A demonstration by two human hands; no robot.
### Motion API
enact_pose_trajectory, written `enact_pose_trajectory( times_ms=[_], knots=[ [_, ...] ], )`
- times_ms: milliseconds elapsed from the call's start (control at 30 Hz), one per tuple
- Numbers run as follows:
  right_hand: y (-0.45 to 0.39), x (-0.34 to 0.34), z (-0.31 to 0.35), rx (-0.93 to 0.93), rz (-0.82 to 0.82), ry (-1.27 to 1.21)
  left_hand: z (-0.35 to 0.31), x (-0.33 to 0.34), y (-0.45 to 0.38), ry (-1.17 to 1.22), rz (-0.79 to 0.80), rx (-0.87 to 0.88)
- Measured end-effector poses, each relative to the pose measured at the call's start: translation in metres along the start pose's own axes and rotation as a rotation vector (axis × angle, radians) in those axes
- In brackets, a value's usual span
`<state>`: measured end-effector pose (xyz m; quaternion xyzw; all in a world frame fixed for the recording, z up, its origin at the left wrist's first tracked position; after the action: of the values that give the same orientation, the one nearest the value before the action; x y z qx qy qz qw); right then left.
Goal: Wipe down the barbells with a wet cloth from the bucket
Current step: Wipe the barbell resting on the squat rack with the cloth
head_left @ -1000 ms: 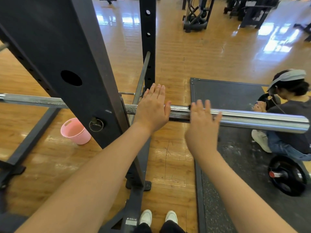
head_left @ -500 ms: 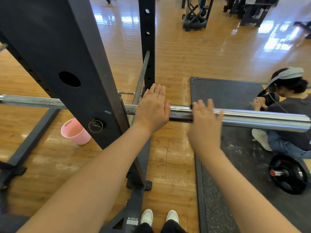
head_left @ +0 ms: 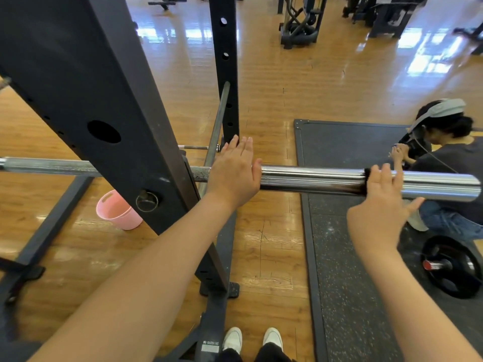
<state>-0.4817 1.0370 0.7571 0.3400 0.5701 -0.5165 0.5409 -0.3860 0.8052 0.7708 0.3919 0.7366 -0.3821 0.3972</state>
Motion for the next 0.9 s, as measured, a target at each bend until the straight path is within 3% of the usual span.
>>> enact_pose_trajectory(
  times_ms=[67, 267, 333, 433, 500, 667, 833, 900],
  knots=[
    [0.007, 0.001, 0.024, -0.033, -0.048, 0.012, -0.001, 0.001, -0.001, -0.013, 0.035, -0.015],
    [0.052, 0.010, 0.128, -0.416, -0.167, -0.063, 0.013, 0.011, -0.021, 0.140, 0.308, -0.263],
    [0.049, 0.011, 0.121, -0.450, -0.177, -0.054, 0.015, 0.008, -0.021, 0.180, 0.246, -0.246],
    [0.034, 0.013, 0.075, -0.325, -0.154, -0.043, 0.001, -0.018, -0.008, 0.080, -0.077, -0.056],
    [0.027, 0.013, 0.052, -0.231, -0.145, -0.059, -0.010, -0.020, 0.008, -0.019, -0.194, 0.068],
    [0.032, 0.014, 0.072, -0.130, -0.204, -0.110, -0.009, 0.000, 0.017, -0.128, -0.146, 0.067],
    [0.062, 0.020, 0.140, -0.526, -0.267, -0.072, -0.007, 0.000, -0.003, -0.098, -0.011, 0.018],
    [0.059, 0.019, 0.129, -0.545, -0.261, -0.067, -0.004, 0.002, -0.006, -0.096, 0.033, -0.009]
  ],
)
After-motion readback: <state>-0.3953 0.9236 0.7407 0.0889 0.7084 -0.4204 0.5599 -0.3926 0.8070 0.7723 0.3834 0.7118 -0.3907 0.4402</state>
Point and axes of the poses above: each hand's wrist, its own y-axis away from the middle knuckle, its own x-axis out of the palm, z = x × y, the point moved 9 cm from there along -y, towards the middle knuckle, and after that the axes turned 10 degrees about y, right-handed, at the moved point
